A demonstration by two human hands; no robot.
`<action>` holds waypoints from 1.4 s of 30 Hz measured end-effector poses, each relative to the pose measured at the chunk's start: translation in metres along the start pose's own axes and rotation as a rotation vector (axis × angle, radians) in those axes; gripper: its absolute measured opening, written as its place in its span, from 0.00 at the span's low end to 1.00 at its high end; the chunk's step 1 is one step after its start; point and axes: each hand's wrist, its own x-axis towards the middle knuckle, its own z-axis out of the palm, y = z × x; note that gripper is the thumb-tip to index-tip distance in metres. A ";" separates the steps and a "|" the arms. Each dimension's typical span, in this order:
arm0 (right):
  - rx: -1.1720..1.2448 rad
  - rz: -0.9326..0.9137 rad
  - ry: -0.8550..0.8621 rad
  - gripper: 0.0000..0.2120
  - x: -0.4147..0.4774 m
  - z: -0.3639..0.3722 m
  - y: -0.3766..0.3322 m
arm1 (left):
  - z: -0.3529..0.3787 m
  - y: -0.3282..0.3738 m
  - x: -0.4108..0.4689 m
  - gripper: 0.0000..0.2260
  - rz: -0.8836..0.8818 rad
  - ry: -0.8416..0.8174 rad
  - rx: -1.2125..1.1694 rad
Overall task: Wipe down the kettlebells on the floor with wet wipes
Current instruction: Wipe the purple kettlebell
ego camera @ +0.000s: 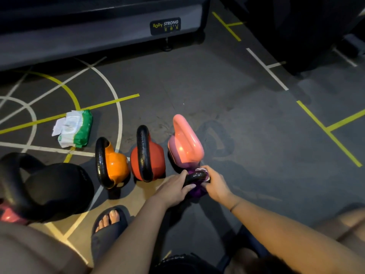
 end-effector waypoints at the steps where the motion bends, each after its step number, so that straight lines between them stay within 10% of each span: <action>1: 0.017 -0.011 0.030 0.23 -0.001 0.001 -0.005 | -0.001 0.000 0.000 0.15 -0.002 -0.004 -0.008; 10: -0.043 -0.240 0.073 0.26 -0.006 -0.007 -0.009 | -0.003 0.001 0.004 0.11 0.050 -0.006 0.025; 18: -0.081 -0.016 0.022 0.11 0.000 -0.018 0.009 | 0.004 0.026 0.011 0.13 0.114 0.001 0.168; 32: -0.190 -0.156 0.145 0.15 0.008 -0.036 0.030 | 0.005 0.067 0.028 0.10 0.102 0.069 0.244; 42: 0.492 0.244 -0.013 0.08 0.006 -0.050 0.046 | 0.012 0.049 0.022 0.14 0.093 0.121 0.243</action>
